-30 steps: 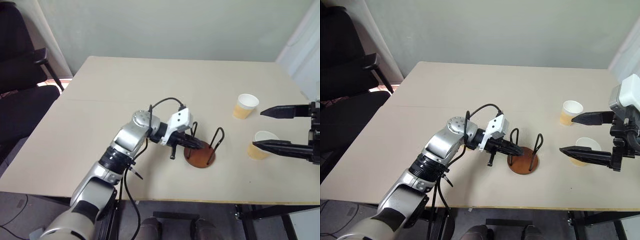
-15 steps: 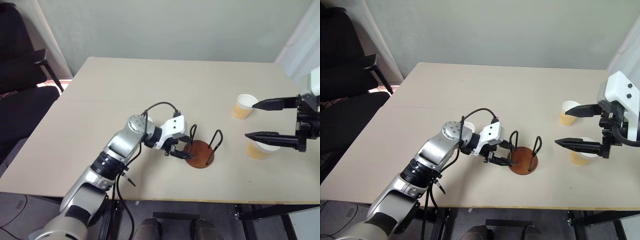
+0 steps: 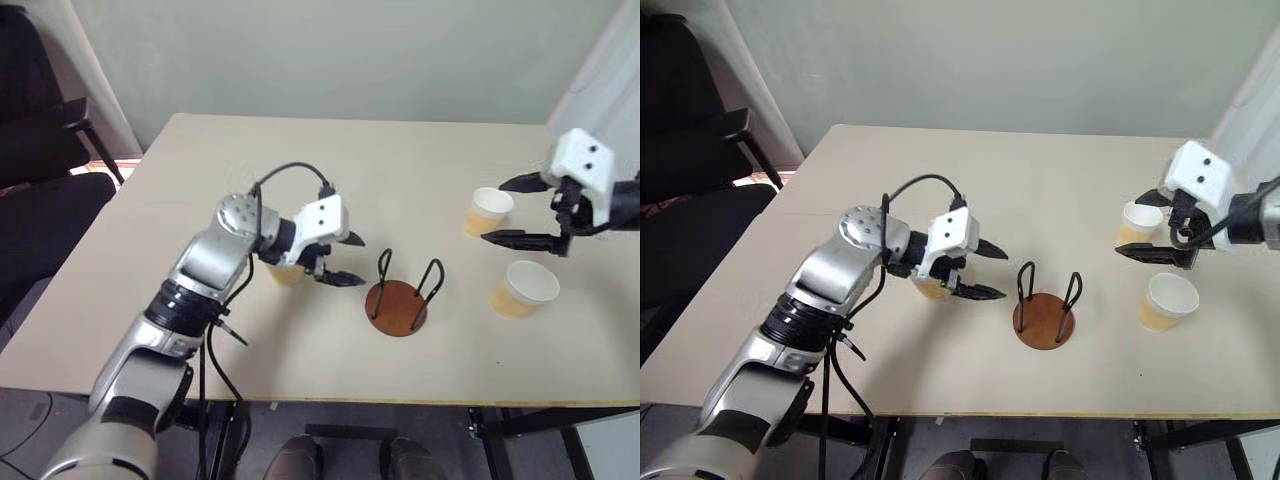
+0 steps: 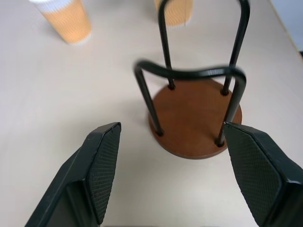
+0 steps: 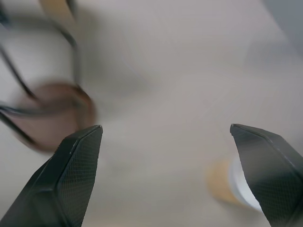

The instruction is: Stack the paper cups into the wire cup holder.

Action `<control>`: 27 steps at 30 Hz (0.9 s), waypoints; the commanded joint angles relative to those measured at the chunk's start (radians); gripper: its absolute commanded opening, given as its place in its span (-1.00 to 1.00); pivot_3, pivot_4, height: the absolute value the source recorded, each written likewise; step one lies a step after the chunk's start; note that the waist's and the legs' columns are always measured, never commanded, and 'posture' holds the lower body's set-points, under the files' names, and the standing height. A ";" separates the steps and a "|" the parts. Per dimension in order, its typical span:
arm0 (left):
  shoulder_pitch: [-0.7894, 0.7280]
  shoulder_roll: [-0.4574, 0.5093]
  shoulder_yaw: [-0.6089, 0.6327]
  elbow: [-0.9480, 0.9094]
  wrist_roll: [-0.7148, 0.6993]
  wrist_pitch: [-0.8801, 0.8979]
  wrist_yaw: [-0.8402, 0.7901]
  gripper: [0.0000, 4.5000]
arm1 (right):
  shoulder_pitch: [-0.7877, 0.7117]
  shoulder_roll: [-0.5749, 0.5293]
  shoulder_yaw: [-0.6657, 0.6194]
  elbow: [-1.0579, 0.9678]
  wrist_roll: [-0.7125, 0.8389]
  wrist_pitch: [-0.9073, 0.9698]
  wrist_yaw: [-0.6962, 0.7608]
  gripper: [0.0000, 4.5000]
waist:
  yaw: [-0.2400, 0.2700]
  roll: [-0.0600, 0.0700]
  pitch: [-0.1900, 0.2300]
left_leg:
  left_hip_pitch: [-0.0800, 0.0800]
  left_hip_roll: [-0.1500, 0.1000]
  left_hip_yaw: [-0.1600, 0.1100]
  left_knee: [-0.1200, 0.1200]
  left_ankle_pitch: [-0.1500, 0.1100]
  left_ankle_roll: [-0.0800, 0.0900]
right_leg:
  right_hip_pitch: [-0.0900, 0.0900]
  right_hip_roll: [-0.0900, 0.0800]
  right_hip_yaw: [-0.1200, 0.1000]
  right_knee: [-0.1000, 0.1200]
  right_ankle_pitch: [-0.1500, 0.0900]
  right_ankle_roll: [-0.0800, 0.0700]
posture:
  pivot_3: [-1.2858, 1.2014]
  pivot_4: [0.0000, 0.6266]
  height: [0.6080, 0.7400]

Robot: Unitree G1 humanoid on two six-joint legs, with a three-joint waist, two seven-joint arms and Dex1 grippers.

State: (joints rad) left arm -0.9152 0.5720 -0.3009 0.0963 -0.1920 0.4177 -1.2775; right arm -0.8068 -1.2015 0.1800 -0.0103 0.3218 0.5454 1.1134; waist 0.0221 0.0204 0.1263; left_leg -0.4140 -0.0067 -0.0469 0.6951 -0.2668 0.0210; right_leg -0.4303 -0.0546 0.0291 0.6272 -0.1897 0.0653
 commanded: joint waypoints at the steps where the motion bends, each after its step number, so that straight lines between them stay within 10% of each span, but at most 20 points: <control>1: -0.046 0.008 0.076 0.007 -0.051 0.014 -0.006 0.63 | -0.109 0.056 0.079 0.159 -0.169 -0.109 0.031 1.00 | -0.003 0.000 0.000 | 0.000 0.000 0.000 0.000 0.000 0.000 | 0.000 0.000 0.000 0.000 0.000 0.000 | 0.03 -0.52 1.00; 18: -0.018 0.072 0.121 -0.050 -0.059 0.077 0.040 0.63 | -0.482 0.418 0.271 1.092 -0.660 -0.568 -0.084 1.00 | -0.007 0.001 0.000 | -0.006 0.000 0.000 -0.011 0.001 -0.004 | -0.010 0.000 -0.001 -0.001 0.000 -0.004 | 0.03 -0.52 1.00; 27: 0.003 0.088 0.122 -0.080 -0.062 0.094 0.055 0.65 | -0.496 0.461 0.247 1.192 -0.711 -0.633 -0.098 -0.19 | -0.007 0.001 0.000 | -0.007 0.001 0.000 -0.014 0.001 -0.008 | -0.011 0.000 -0.001 0.000 0.000 -0.005 | 0.03 -0.52 1.00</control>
State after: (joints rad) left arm -0.9110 0.6490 -0.2101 0.0584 -0.2380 0.5106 -1.2321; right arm -1.2689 -0.7327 0.4503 1.1818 -0.3802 -0.0715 1.0223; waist 0.0153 0.0213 0.1264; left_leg -0.4208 -0.0061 -0.0469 0.6813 -0.2663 0.0134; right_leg -0.4414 -0.0550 0.0280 0.6267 -0.1898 0.0604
